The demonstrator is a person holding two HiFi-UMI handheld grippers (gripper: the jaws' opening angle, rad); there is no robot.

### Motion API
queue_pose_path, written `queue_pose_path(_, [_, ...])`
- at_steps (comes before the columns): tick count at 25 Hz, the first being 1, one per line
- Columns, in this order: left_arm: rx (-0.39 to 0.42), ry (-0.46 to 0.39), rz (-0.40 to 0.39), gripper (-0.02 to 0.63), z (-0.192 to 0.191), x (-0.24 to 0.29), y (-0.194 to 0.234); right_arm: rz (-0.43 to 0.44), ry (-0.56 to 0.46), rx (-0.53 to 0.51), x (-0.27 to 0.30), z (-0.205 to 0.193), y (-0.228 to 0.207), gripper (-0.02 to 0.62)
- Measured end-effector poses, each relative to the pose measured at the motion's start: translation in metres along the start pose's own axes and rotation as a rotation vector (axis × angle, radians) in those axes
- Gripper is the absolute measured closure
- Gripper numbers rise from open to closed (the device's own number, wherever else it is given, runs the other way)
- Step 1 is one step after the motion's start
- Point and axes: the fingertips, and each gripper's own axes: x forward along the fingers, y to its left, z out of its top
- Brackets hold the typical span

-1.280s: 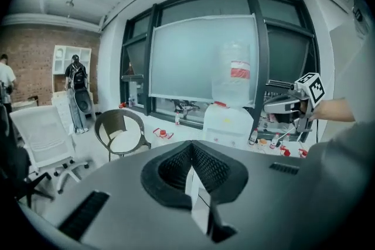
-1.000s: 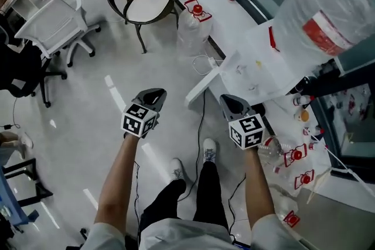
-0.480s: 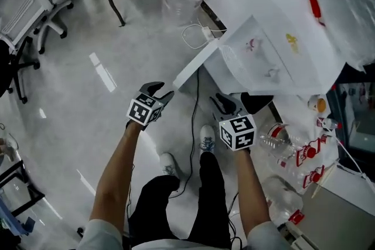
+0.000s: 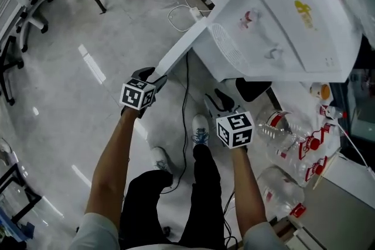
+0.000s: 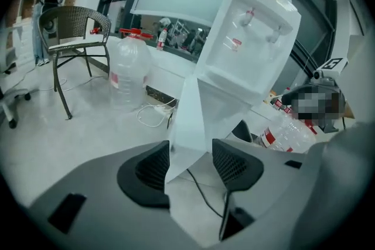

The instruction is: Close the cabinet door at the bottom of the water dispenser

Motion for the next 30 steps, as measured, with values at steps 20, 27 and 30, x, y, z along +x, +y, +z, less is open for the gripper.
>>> queue_pose_path(20, [-0.07, 0.0, 0.065, 0.41, -0.025, 0.044, -0.124, -0.133, -0.044, 0.114, -0.115, -0.083, -0.044, 0.43])
queue_pose_path(27, [-0.07, 0.027, 0.016, 0.436, -0.017, 0.077, -0.19, -0.195, -0.085, 0.167, -0.159, -0.097, -0.074, 0.43])
queue_pose_path(30, [-0.057, 0.036, 0.01, 0.436, -0.013, 0.092, -0.208, -0.221, -0.102, 0.18, -0.178, -0.105, -0.085, 0.43])
